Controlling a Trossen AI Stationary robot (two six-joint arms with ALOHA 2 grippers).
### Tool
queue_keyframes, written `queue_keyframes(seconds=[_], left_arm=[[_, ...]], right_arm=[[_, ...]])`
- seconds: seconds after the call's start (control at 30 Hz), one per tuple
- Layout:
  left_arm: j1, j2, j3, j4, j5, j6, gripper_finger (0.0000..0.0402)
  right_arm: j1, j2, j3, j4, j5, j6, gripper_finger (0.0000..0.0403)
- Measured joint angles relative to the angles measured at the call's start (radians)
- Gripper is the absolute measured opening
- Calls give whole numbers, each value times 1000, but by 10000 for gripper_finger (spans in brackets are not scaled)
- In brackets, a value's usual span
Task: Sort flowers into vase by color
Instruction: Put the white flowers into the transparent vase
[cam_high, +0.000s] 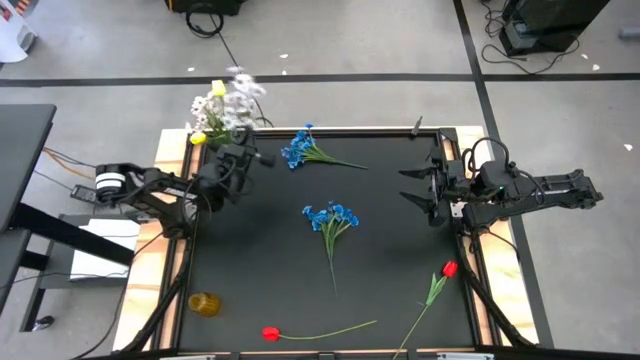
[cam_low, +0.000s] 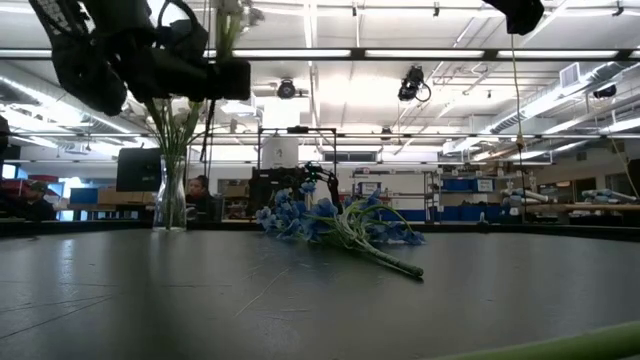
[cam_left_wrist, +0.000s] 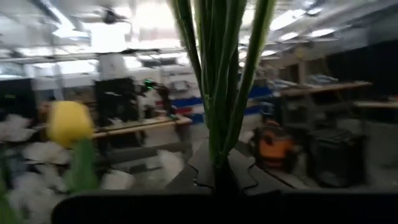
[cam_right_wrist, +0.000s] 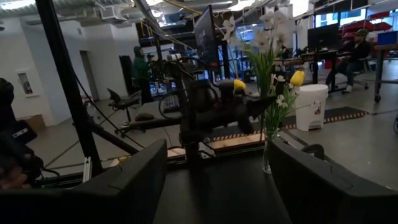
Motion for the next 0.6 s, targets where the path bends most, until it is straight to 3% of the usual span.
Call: queue_keyframes(seconds=[0.37,0.6], left_arm=[[191,-11,1,6,50,32,7],[242,-24,1,6,90,66,8]], right_arm=[[0,0,0,0,0,0,286],[0,0,0,0,0,0,286]])
